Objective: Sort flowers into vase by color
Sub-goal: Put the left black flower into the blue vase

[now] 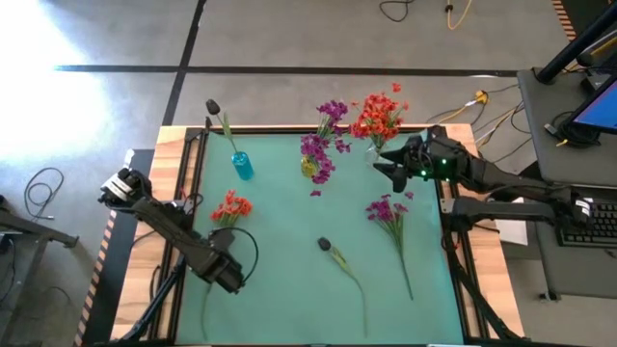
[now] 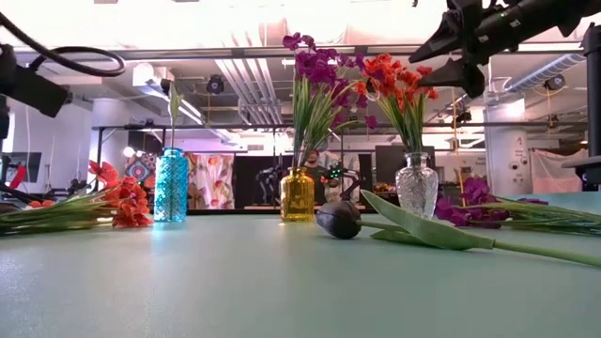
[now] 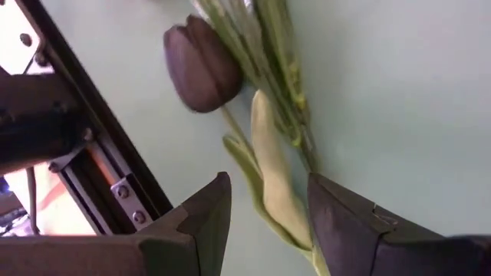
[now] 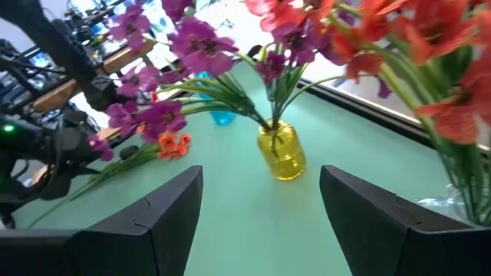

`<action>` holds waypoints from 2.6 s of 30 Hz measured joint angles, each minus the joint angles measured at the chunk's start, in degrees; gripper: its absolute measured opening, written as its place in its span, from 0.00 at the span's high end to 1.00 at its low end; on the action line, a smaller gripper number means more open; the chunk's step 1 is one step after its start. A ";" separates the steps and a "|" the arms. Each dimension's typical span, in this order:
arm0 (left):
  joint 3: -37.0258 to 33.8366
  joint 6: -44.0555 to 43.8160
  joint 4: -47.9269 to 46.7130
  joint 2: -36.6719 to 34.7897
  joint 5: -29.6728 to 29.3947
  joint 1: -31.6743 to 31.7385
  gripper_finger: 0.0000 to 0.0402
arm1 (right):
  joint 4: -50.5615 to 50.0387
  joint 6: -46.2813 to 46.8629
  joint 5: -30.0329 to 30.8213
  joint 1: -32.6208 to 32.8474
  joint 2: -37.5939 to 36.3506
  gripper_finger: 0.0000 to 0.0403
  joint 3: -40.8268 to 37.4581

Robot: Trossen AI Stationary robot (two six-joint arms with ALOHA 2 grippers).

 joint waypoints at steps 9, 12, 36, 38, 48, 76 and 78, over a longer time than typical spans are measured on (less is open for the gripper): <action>-1.62 -4.71 0.83 0.00 0.13 -2.41 0.61 | 0.01 0.09 0.02 2.60 0.00 0.37 0.00; -2.70 -5.78 3.29 0.00 0.08 -2.67 0.61 | 0.01 0.33 0.04 3.15 0.00 0.37 0.00; -7.00 -8.12 8.53 0.00 0.00 -2.72 0.91 | 0.04 0.35 0.11 3.74 0.00 0.39 0.00; -7.00 -8.12 8.53 0.00 0.02 -2.72 0.97 | 0.04 0.35 0.11 3.71 0.00 0.39 -0.04; -7.02 -7.51 8.60 -0.08 1.49 -2.85 1.00 | 0.04 0.35 0.10 4.08 0.00 0.39 -0.11; 14.00 7.86 -4.48 -0.61 -11.70 -3.46 1.00 | -0.38 2.96 0.11 9.72 -0.02 0.39 -4.11; 16.32 10.75 -4.33 -0.63 -16.40 -3.46 1.00 | -0.34 2.99 0.10 9.75 -0.02 0.39 -4.11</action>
